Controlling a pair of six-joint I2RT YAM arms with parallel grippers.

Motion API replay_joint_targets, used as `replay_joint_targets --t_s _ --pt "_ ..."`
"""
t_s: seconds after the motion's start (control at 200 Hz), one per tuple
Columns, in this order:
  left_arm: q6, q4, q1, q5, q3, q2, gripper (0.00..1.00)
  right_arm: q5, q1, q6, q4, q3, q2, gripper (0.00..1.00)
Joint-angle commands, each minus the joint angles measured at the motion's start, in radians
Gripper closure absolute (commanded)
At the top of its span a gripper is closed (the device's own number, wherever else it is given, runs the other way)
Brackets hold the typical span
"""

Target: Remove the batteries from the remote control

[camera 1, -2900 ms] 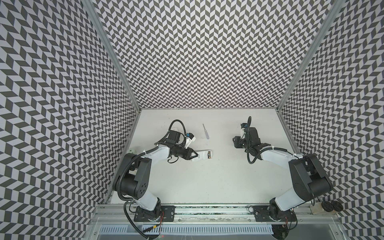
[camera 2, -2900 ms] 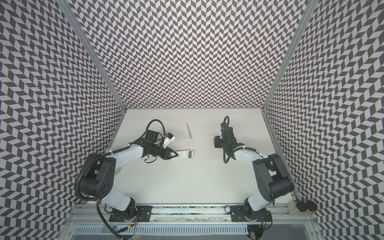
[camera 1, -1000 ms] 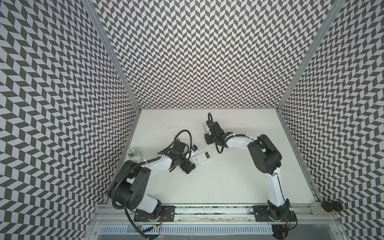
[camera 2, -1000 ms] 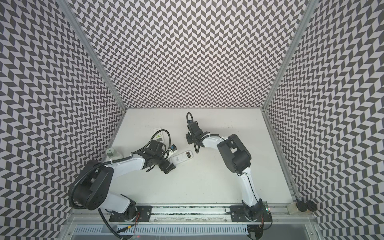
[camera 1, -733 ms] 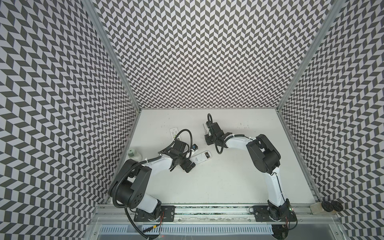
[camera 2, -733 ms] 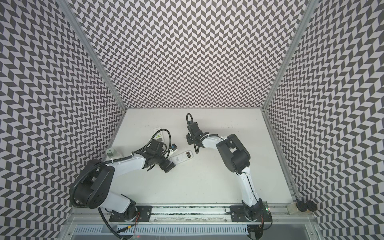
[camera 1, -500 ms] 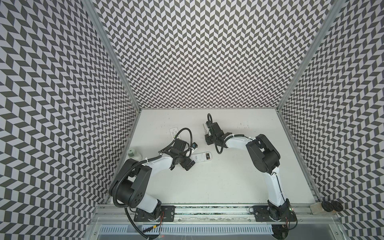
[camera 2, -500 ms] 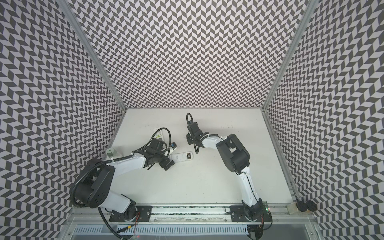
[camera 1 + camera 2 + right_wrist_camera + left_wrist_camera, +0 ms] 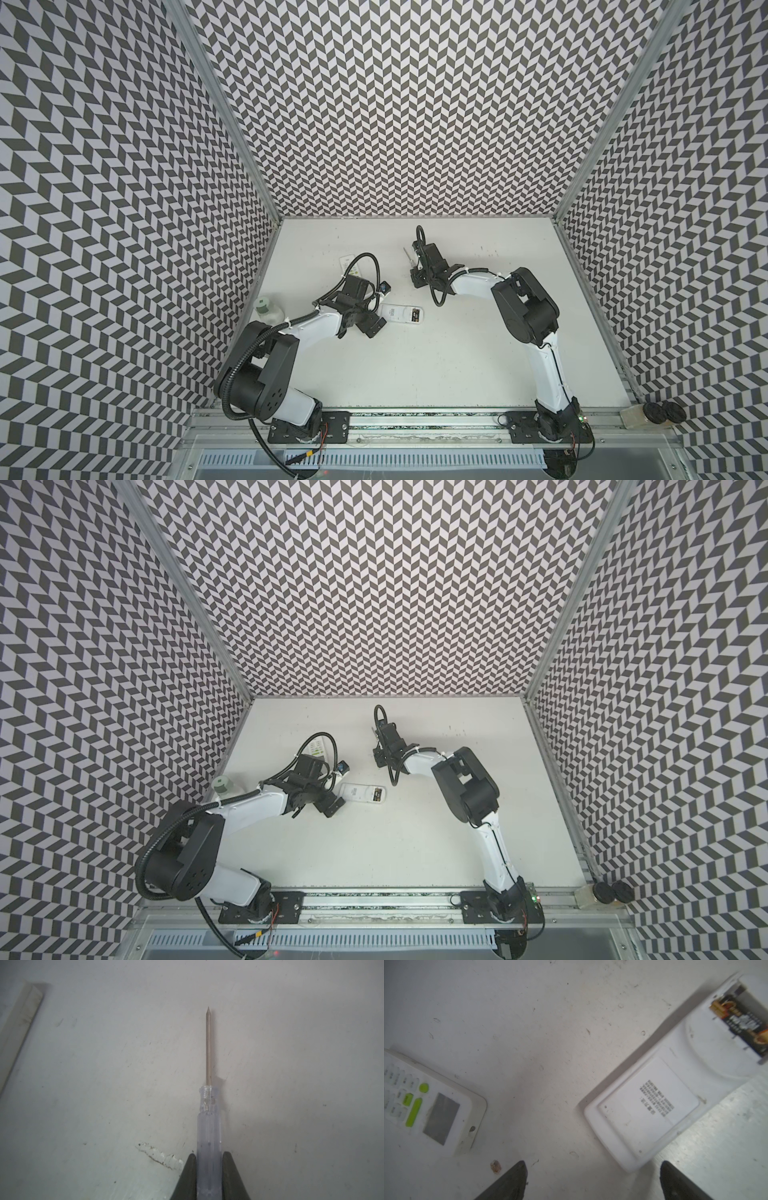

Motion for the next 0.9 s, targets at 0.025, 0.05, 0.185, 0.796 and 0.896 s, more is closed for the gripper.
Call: replay_joint_targets --t_s 0.025,0.05,0.185,0.796,0.896 --pt "0.011 -0.054 0.016 0.011 0.079 -0.048 0.00 -0.028 -0.007 -0.037 0.016 -0.038 -0.019 0.91" --pt "0.012 -0.071 0.016 0.000 0.098 -0.051 0.00 -0.031 -0.007 -0.044 0.014 -0.043 -0.028 0.92" --pt "0.031 -0.091 0.019 -0.026 0.187 -0.063 0.00 -0.047 -0.007 -0.077 0.071 -0.119 -0.101 0.92" --pt "0.117 -0.279 0.067 0.157 0.623 -0.003 0.00 -0.446 -0.048 -0.368 0.185 -0.538 -0.674 1.00" --pt "0.091 -0.355 0.072 0.274 0.656 -0.007 0.00 -0.542 -0.048 -0.416 0.184 -0.597 -0.757 1.00"
